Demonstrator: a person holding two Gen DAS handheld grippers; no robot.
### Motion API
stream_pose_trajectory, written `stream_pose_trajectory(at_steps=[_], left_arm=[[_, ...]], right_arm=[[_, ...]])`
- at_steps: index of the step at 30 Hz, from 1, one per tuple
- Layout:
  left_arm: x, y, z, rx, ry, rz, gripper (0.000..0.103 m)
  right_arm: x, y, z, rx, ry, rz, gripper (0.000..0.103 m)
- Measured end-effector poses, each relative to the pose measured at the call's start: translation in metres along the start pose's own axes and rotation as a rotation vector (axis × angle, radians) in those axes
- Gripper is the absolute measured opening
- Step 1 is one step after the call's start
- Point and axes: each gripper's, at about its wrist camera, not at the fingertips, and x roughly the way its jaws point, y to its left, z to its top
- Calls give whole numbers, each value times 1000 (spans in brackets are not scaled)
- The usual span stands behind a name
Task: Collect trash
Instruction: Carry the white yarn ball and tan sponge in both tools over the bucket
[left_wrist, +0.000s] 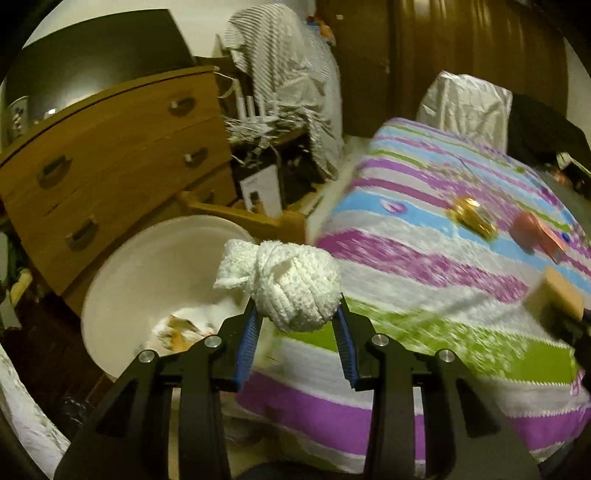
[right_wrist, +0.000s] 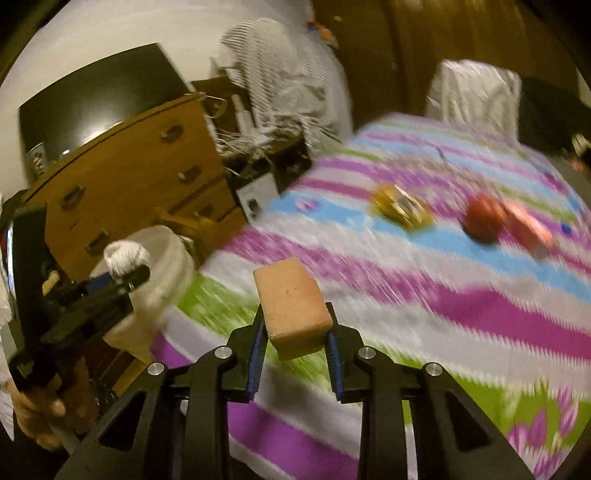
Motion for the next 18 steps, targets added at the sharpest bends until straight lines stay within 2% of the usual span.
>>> stream_pose_trajectory(at_steps=[4,10,14,18], left_arm=[[-1,41,21,-22,-31,62,36],[3,105,40,-60,-39,150,36],[12,143,42,-83,-6,177,36],[24,164,39,-100,28,182,36]], right_arm=[[22,58,50,-94,3,63,30],[59,137,96,-190,52,139,31],[87,183,113,-235,105,179,31],[108,220,114,-279,151,205,31]])
